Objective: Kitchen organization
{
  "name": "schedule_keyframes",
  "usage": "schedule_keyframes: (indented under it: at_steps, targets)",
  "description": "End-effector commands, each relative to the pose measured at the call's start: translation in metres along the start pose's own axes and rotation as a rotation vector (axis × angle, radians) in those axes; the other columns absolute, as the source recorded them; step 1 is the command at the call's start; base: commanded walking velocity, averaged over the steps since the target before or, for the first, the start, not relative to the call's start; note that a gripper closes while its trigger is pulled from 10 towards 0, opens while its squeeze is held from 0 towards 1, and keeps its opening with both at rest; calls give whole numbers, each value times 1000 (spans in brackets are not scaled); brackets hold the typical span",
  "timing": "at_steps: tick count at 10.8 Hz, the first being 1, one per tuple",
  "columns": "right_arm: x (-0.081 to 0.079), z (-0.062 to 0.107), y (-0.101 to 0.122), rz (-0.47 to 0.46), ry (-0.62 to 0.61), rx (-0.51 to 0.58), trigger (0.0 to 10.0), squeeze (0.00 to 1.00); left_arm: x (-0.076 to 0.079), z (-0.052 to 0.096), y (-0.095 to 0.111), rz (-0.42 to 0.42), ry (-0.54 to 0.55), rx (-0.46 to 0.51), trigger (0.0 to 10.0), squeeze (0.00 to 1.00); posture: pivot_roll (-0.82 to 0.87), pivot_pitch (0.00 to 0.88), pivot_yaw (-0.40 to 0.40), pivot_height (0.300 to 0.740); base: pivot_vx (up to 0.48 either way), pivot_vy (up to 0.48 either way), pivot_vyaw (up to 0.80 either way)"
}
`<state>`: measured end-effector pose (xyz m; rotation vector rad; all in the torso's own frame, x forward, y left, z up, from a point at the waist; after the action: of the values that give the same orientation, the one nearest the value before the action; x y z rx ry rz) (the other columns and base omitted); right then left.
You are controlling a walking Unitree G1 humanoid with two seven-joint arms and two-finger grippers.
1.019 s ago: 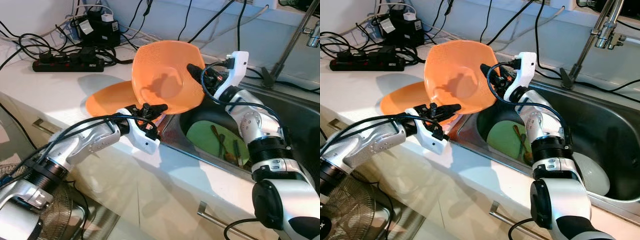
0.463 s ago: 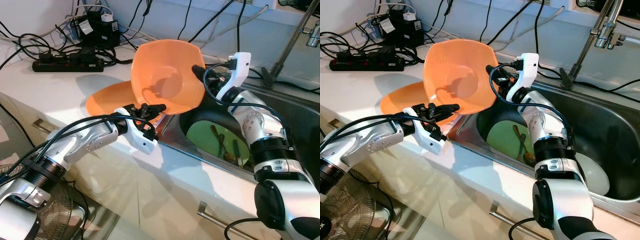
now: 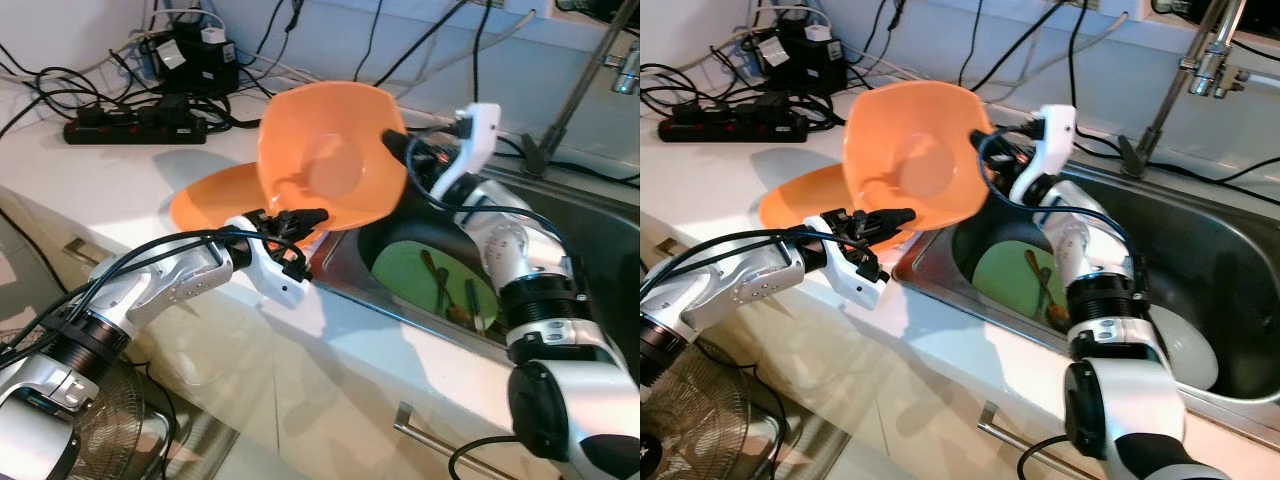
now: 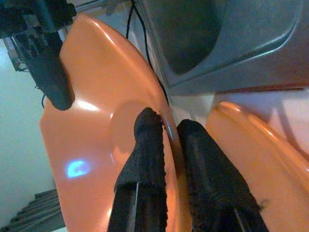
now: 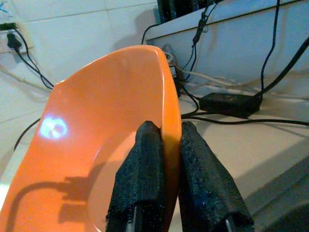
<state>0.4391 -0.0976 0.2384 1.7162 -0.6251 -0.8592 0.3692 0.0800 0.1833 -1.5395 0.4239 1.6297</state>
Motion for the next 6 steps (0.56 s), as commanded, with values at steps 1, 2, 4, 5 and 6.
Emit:
schedule_keyframes:
  at_steps: [1,2,4,5,6]
  targets:
    - [-9,-4,-12,-7,28,-43,0,0,-34,-8,8,-48,96,49,10000,1000,240,0,-68,740,0,0,0]
    - [-8,-4,-10,-18,21,-34,0,0,-33,-8,8,-47,96,49,10000,1000,239,0,-67,740,0,0,0]
    - [6,-3,0,-54,-65,16,0,0,-34,-7,7,-30,102,45,10000,1000,241,0,-68,740,0,0,0]
    - [13,-1,5,-59,-104,37,0,0,-34,-7,7,-20,107,37,10000,1000,241,0,-68,740,0,0,0]
    - [18,0,11,-71,-131,63,0,0,-34,-8,6,-1,111,30,10000,0,242,0,-68,740,0,0,0]
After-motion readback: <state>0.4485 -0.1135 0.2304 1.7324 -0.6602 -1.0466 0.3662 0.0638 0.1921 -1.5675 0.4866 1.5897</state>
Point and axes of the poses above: a point about 5 cm out from each wrist's last joint towards the gripper, its own z axis pointing back from the gripper into the wrist, its own y axis along the axis of the wrist's last joint, x = y × z, the point moved 6 cm from there along -z, pointing out of the wrist towards the gripper, and after that the axes turned 1 degree about z, right-handed, at the moved point
